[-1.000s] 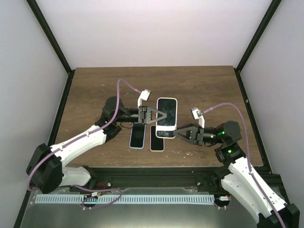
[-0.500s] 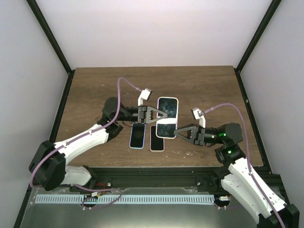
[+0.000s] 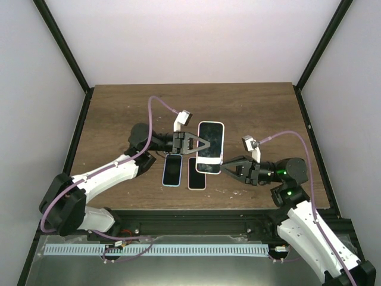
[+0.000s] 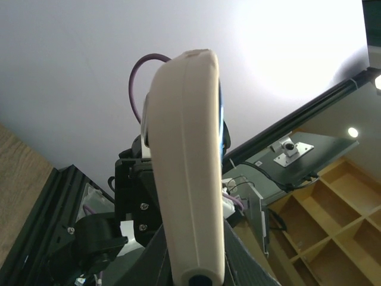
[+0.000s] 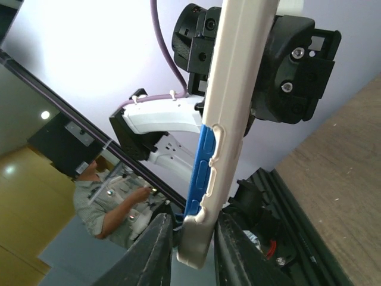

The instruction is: Put the phone into the phone case

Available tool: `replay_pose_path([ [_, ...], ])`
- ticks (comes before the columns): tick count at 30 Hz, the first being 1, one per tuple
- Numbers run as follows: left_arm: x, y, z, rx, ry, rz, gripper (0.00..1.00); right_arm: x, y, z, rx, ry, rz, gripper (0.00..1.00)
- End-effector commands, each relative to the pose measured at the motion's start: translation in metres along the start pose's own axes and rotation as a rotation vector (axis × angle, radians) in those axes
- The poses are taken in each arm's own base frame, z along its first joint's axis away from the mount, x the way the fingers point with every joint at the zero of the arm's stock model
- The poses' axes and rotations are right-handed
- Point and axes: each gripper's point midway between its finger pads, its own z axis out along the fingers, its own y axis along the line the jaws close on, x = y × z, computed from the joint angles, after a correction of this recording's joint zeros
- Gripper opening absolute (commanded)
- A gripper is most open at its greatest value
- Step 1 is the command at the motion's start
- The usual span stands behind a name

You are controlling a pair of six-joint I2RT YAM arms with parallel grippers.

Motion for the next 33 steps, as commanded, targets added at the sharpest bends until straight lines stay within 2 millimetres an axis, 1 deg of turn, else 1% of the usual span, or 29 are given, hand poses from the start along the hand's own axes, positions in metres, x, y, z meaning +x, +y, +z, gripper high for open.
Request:
replay_pose_path([
  [1,-0.016,0.010,-0.007,-0.023,-0.064,0.034,0.00,-0.003,0.042,-0.002,-0.081,0.001,-0.177,0.12],
  [3,-0.015,0.008,-0.007,-0.018,-0.060,0.034,0.00,-0.005,0.044,-0.003,-0.083,-0.015,-0.192,0.03],
  [4,-0.014,0.008,-0.007,-0.015,-0.056,0.030,0.00,-0.005,0.046,-0.004,-0.086,-0.021,-0.200,0.01],
  [12,-0.014,0.003,-0.003,0.049,-0.038,0.014,0.00,-0.003,0.066,-0.006,-0.168,-0.022,-0.255,0.01],
  [16,-0.016,-0.009,-0.003,0.121,-0.043,0.015,0.00,-0.003,0.073,-0.007,-0.183,-0.016,-0.277,0.03],
  [18,-0.016,-0.011,-0.002,0.152,-0.035,0.003,0.00,-0.003,0.075,-0.007,-0.188,-0.015,-0.280,0.03],
  [20,-0.016,-0.010,-0.002,0.158,-0.030,-0.010,0.00,-0.003,0.076,-0.007,-0.191,-0.012,-0.277,0.03],
  [23,-0.014,-0.003,-0.001,0.116,-0.031,0.008,0.00,-0.002,0.076,-0.008,-0.196,-0.012,-0.274,0.04],
  [26,-0.012,-0.001,0.000,0.071,-0.023,0.029,0.00,-0.002,0.076,-0.009,-0.197,-0.017,-0.269,0.12],
  [28,-0.012,0.000,0.000,0.045,-0.017,0.035,0.00,-0.002,0.076,-0.009,-0.198,-0.022,-0.264,0.14],
  [29,-0.011,0.002,0.000,0.030,-0.016,0.044,0.00,-0.002,0.076,-0.009,-0.199,-0.025,-0.264,0.14],
  [30,-0.011,0.004,-0.001,0.014,-0.013,0.047,0.00,-0.002,0.075,-0.009,-0.201,-0.030,-0.263,0.11],
  [32,-0.008,0.008,-0.002,-0.017,-0.008,0.056,0.00,-0.001,0.077,-0.010,-0.214,-0.033,-0.270,0.02],
  [33,-0.008,0.010,-0.002,-0.027,-0.006,0.056,0.00,0.000,0.080,-0.011,-0.228,-0.035,-0.280,0.01],
])
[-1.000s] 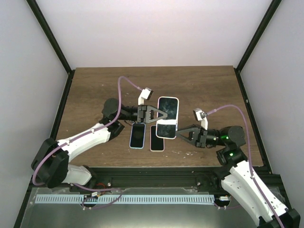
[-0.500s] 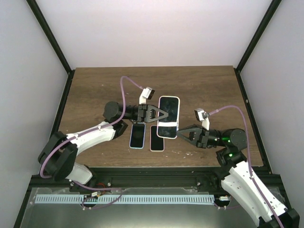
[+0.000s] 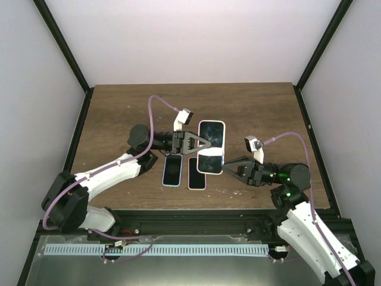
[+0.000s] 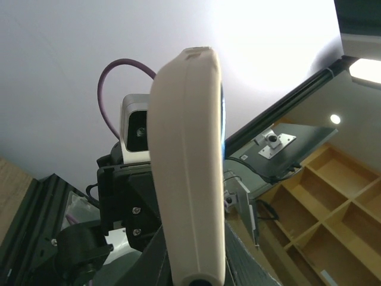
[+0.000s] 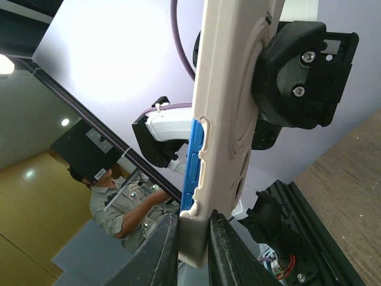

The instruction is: Put the phone into the phone case

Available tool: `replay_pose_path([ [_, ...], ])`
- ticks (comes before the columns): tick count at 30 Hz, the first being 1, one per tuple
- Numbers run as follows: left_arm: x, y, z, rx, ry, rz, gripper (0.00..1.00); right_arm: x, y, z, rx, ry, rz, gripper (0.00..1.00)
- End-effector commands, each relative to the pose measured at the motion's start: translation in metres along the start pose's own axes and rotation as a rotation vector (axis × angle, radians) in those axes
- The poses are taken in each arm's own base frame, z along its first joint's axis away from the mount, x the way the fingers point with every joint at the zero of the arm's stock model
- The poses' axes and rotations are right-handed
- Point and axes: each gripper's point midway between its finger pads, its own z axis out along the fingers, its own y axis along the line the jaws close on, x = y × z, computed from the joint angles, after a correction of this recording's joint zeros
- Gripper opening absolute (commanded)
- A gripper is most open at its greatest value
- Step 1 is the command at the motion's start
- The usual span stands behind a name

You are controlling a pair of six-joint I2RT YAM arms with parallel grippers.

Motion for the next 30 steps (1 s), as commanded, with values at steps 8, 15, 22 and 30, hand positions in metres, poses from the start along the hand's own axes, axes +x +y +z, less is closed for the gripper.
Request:
replay_pose_path([
  [8,0.001,0.016,0.001,-0.069,0.043,0.028,0.00,0.007,0.091,-0.012,-0.275,-0.002,-0.331,0.01],
  [15,0.005,0.000,0.012,-0.005,0.094,0.051,0.00,0.007,0.104,-0.014,-0.296,0.007,-0.322,0.17],
  [22,-0.001,0.013,0.003,-0.155,0.028,0.093,0.00,-0.005,0.060,-0.003,-0.082,-0.003,-0.196,0.42],
  [30,-0.009,0.023,-0.007,-0.323,-0.018,0.132,0.00,-0.010,0.021,0.003,0.048,0.004,-0.094,0.43],
])
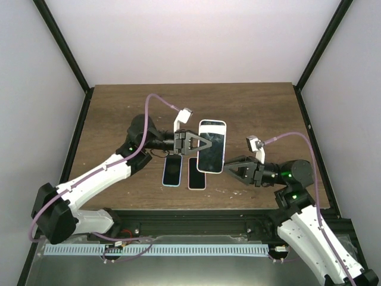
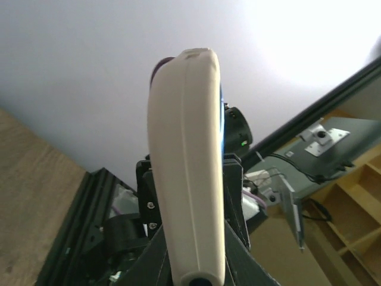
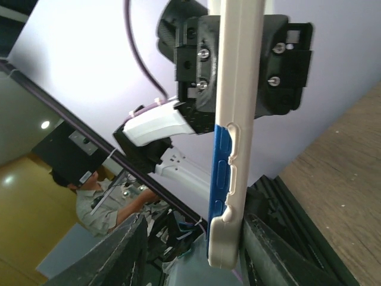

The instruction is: Put the phone into the phone case

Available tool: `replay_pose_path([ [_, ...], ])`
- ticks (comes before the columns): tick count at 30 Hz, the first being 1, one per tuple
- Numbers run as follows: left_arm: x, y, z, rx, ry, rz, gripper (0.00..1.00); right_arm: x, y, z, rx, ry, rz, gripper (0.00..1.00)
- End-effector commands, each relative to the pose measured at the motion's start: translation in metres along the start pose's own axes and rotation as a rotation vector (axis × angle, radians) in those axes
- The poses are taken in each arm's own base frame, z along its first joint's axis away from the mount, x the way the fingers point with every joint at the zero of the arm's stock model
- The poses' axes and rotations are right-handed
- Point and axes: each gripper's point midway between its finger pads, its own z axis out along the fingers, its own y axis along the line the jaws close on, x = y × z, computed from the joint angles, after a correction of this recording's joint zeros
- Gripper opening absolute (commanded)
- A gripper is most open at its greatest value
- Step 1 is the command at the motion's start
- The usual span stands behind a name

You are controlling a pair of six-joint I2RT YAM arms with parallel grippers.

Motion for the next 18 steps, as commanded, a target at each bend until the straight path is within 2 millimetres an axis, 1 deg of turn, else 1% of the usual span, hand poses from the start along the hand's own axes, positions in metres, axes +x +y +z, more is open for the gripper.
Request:
replay_pose_path([
  [1,-0.007,0.032,-0.010,-0.189,-0.050,0.032,0.00,-0.010,0.016,0.004,-0.009,-0.004,-0.089,0.42],
  [5,-0.009,0.041,-0.017,-0.274,-0.072,0.050,0.00,-0.014,0.005,0.007,0.029,-0.001,-0.075,0.41],
  [9,-0.011,0.045,-0.022,-0.321,-0.093,0.064,0.00,-0.009,-0.017,0.010,0.067,0.024,-0.003,0.40],
  [14,-0.013,0.049,-0.026,-0.358,-0.110,0.081,0.00,-0.004,-0.034,0.011,0.094,0.036,0.041,0.36],
  [16,-0.014,0.052,-0.027,-0.373,-0.114,0.087,0.00,-0.002,-0.040,0.012,0.101,0.048,0.057,0.33],
  [18,-0.013,0.055,-0.027,-0.388,-0.111,0.087,0.00,0.001,-0.044,0.013,0.099,0.062,0.068,0.25],
])
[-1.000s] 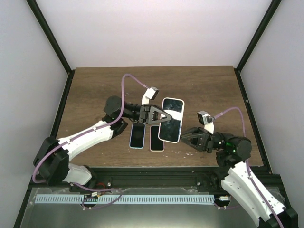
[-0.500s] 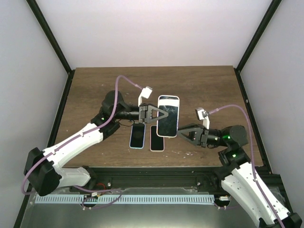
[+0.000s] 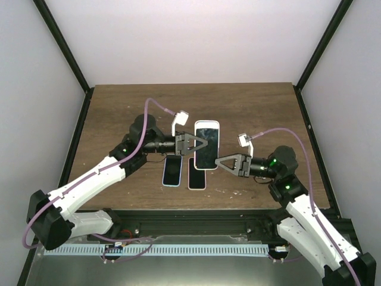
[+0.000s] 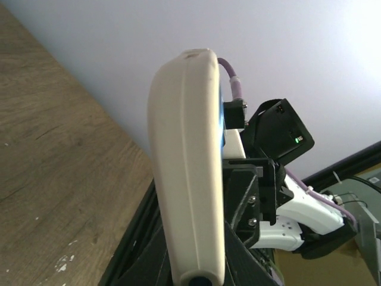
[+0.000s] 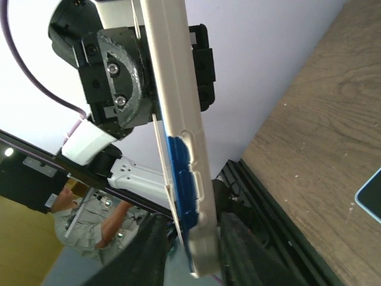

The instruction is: Put the phone into the phone case

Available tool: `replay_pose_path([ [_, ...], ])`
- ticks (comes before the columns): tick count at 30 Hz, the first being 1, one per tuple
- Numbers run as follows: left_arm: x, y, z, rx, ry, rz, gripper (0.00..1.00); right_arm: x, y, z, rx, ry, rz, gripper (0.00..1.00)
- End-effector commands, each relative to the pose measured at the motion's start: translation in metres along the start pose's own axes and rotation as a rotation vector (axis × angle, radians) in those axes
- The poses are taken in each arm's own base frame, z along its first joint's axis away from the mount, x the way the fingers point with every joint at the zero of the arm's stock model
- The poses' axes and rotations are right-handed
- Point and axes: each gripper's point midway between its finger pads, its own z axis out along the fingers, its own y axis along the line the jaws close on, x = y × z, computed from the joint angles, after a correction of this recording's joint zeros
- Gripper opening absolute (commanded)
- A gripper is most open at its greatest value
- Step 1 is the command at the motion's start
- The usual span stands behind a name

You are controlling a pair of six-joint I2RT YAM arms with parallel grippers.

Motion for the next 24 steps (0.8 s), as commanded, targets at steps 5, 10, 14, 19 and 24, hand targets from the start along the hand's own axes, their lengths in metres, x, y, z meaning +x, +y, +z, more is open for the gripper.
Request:
replay_pose_path([
  [5,-0.017,0.022,-0.007,-0.156,-0.074,0.087,0.00,0.002,0.012,0.004,-0.041,0.043,-0.037,0.01],
  [10,-0.016,0.032,-0.012,-0.226,-0.071,0.115,0.00,0.003,0.000,0.006,-0.018,0.039,0.025,0.01],
  [14,-0.013,0.034,-0.012,-0.228,-0.064,0.107,0.00,0.002,-0.005,0.007,-0.007,0.025,0.037,0.01],
  [19,-0.002,0.038,-0.006,-0.198,-0.020,0.058,0.00,0.000,-0.014,0.006,0.019,-0.009,0.030,0.23],
  [24,0.003,0.038,-0.005,-0.157,-0.035,0.022,0.00,0.006,-0.025,0.008,0.010,0.008,0.055,0.27],
])
